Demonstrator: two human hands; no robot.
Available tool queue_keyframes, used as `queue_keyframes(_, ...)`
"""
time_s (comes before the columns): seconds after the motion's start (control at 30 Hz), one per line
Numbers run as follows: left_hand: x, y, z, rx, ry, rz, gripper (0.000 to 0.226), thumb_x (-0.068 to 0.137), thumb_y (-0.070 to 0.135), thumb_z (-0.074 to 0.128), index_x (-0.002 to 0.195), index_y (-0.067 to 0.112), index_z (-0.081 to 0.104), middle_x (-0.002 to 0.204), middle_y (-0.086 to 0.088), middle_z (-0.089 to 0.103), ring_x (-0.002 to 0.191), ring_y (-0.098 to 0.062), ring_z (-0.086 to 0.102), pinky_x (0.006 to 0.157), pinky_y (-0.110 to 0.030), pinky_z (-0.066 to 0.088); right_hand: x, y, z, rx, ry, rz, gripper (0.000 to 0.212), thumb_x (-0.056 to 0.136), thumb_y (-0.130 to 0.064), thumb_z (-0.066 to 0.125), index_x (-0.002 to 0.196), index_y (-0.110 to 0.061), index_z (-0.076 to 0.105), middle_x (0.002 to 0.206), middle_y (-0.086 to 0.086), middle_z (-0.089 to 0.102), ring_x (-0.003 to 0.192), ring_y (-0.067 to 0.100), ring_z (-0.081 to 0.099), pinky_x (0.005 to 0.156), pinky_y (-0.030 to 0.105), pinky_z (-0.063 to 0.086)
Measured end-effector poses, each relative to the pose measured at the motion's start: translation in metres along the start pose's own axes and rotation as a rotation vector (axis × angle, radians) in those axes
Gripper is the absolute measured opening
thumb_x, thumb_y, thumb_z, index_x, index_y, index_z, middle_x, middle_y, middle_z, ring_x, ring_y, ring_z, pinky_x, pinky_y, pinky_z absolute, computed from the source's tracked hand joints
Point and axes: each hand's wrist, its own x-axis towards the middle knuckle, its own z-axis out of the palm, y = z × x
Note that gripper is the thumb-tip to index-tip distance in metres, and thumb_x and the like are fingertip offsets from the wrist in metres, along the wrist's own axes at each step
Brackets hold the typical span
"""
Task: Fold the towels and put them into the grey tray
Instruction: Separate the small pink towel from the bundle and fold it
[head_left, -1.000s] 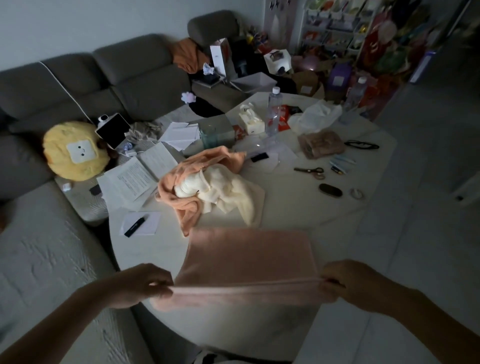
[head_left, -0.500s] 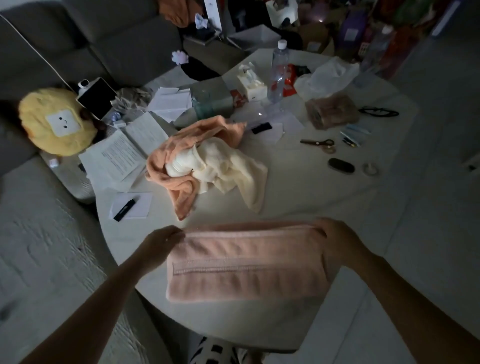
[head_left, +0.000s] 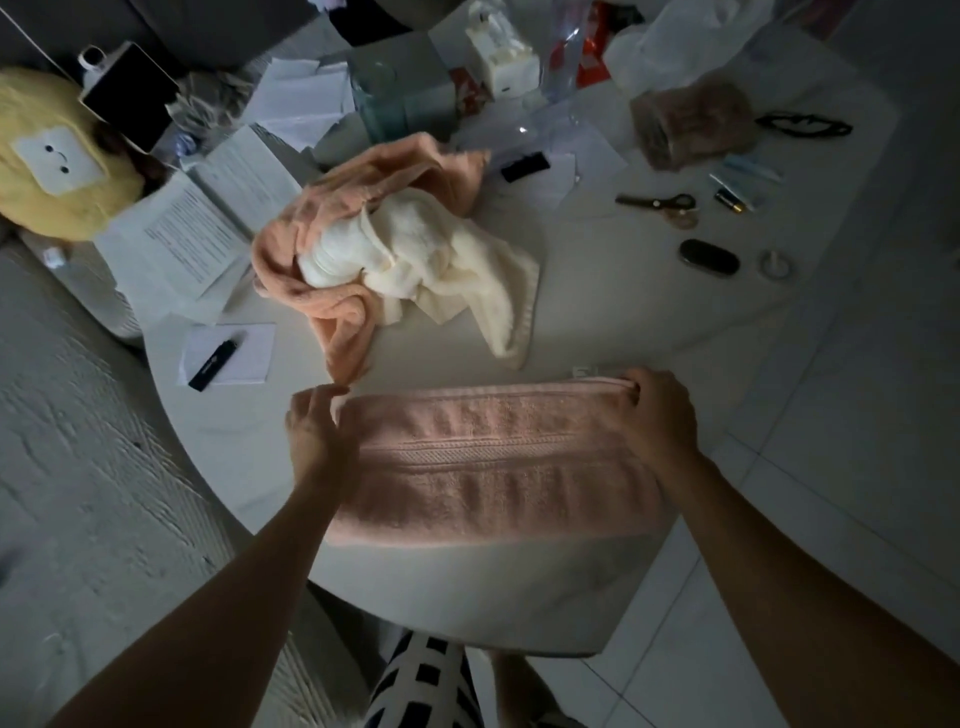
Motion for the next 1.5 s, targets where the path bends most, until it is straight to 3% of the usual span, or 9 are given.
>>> queue_keyframes(0.1,-0.018,0.01,0.005,0.114,0.012,0.338,0.035,0.094,0.021,0.053,0.125,0.007,0.061,0.135,-0.02,0.054,0.121,-0.039,0.05,0.1,-0.053,0.042,-0.012,-0.023,0.001,-0.011,0.118,-0.114,0.039,0.08,-0.013,0.061,0.118,-0.006,0.061,0.124,0.02,0.056,0.116,0.039,0.051,0.097,0.048,0.042)
queue_keyframes(0.2,-0.043,0.022,0.021,0.217,-0.25,0.592,0.055,0.097,0.035,0.039,0.149,0.018,0.036,0.16,-0.012,0.03,0.147,-0.032,0.026,0.115,-0.052,0.027,-0.041,-0.053,0.016,-0.007,0.09,-0.405,0.051,0.086,-0.016,0.062,0.134,-0.002,0.052,0.143,0.02,0.048,0.136,0.038,0.04,0.11,0.05,0.033)
queue_keyframes(0.33,-0.061,0.017,0.041,0.411,-0.405,0.516,0.063,0.102,0.046,0.019,0.158,0.018,0.011,0.167,-0.009,0.001,0.154,-0.028,-0.003,0.121,-0.056,0.015,-0.09,-0.092,0.069,-0.107,-0.111,-0.631,0.065,0.1,-0.031,0.043,0.155,-0.006,0.02,0.164,0.013,0.011,0.152,0.03,0.005,0.122,0.05,0.01)
queue_keyframes(0.47,-0.065,0.003,0.048,0.511,-0.398,0.526,0.072,0.099,0.046,0.026,0.159,0.012,0.005,0.167,-0.011,-0.003,0.153,-0.03,-0.001,0.12,-0.056,0.02,-0.105,-0.099,0.112,-0.262,-0.195,-0.677,0.072,0.099,-0.048,0.031,0.156,-0.007,0.013,0.164,0.011,0.007,0.152,0.025,0.001,0.123,0.046,0.006)
queue_keyframes(0.77,-0.057,-0.041,0.013,0.412,-0.374,0.306,0.072,0.099,0.057,0.014,0.158,0.023,-0.009,0.167,0.001,-0.013,0.154,-0.024,-0.006,0.121,-0.057,0.012,-0.042,0.031,0.056,-0.465,-0.113,-0.424,0.073,0.098,-0.053,0.02,0.157,-0.012,0.004,0.165,0.01,0.003,0.152,0.026,0.0,0.121,0.05,0.012)
queue_keyframes(0.93,-0.053,-0.01,0.019,0.558,-0.334,0.275,0.071,0.099,0.047,0.019,0.158,0.012,0.0,0.166,-0.009,-0.01,0.152,-0.03,-0.012,0.119,-0.063,-0.001,-0.052,0.002,0.059,-0.422,-0.081,-0.247,0.072,0.098,-0.043,0.027,0.155,-0.004,0.007,0.164,0.016,0.004,0.152,0.03,0.001,0.121,0.053,0.006)
queue_keyframes(1.2,-0.052,-0.022,0.026,0.515,-0.448,0.477,0.069,0.102,0.055,0.013,0.159,0.02,-0.005,0.167,-0.008,-0.011,0.153,-0.03,-0.009,0.12,-0.06,0.01,-0.087,-0.058,0.105,-0.344,-0.14,-0.57,0.068,0.1,-0.044,0.028,0.156,-0.01,0.009,0.165,0.011,0.002,0.152,0.028,-0.002,0.121,0.053,0.012)
queue_keyframes(1.4,-0.038,-0.05,-0.001,0.495,-0.547,0.391,0.071,0.103,0.051,0.02,0.156,0.024,-0.018,0.164,-0.001,-0.025,0.151,-0.028,-0.02,0.122,-0.056,0.006,-0.06,0.037,0.05,-0.431,-0.092,-0.14,0.07,0.099,-0.048,0.032,0.157,-0.014,0.012,0.163,0.019,0.008,0.149,0.039,0.01,0.118,0.056,0.012)
queue_keyframes(1.5,-0.029,-0.032,-0.006,0.363,-0.543,0.333,0.071,0.103,0.045,0.036,0.159,0.023,0.0,0.167,-0.002,-0.013,0.152,-0.029,-0.013,0.122,-0.053,0.005,-0.076,0.046,0.032,-0.276,-0.049,0.13,0.07,0.092,-0.052,0.049,0.145,-0.007,0.038,0.149,0.024,0.038,0.135,0.042,0.037,0.107,0.053,0.034)
